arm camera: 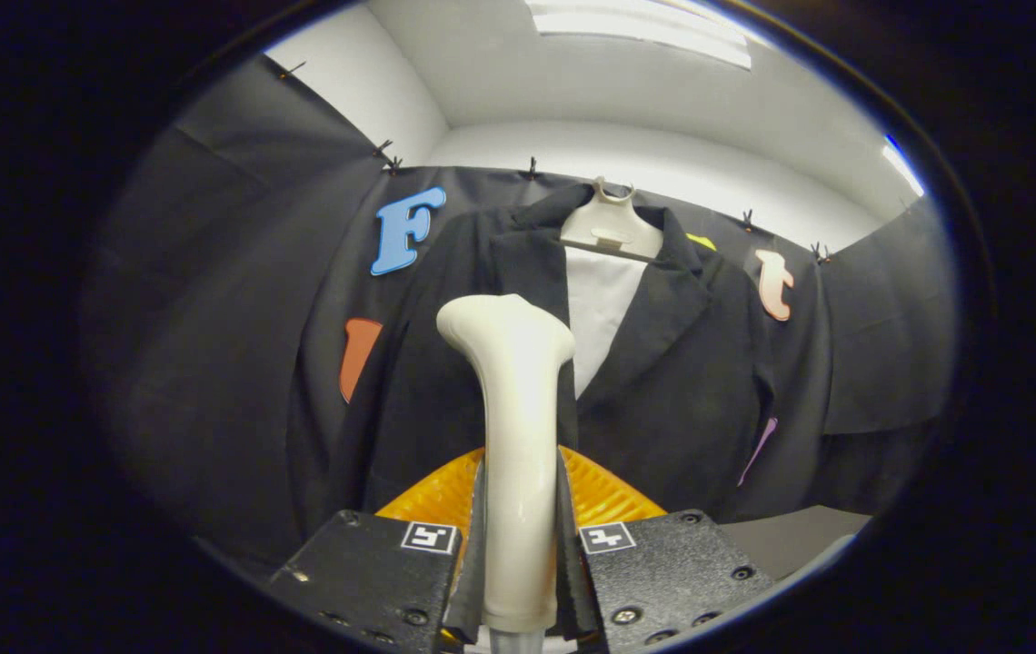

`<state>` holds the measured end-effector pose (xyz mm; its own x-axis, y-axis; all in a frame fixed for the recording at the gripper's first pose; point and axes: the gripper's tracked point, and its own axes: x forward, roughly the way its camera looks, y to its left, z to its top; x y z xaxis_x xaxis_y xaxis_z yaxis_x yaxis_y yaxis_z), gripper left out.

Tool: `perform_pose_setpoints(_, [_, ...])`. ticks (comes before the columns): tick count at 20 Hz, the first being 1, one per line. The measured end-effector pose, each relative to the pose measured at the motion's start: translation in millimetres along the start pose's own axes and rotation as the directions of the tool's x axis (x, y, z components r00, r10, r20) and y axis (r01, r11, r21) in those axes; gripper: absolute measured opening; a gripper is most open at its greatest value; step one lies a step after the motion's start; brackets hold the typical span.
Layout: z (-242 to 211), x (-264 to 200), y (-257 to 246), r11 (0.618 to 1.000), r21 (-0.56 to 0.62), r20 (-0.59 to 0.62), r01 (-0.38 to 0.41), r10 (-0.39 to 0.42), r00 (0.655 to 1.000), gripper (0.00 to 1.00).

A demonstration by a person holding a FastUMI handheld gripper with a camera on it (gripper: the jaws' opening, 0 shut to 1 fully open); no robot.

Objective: Iron the clothes twice with a garment steamer, once on the left side and once on the right side.

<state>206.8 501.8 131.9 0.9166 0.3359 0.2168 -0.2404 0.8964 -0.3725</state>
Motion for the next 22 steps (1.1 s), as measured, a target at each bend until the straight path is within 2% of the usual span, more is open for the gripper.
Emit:
perform_pose_setpoints(16, [-66.7, -36.4, 6.0, 0.999, -0.047, -0.107, -0.019, 0.014, 0.994, 0.36])
perform_pose_setpoints(22, [-113.9, -52.7, 14.5, 0.998, -0.043, -0.205, -0.046, 0.037, 0.978, 0.36])
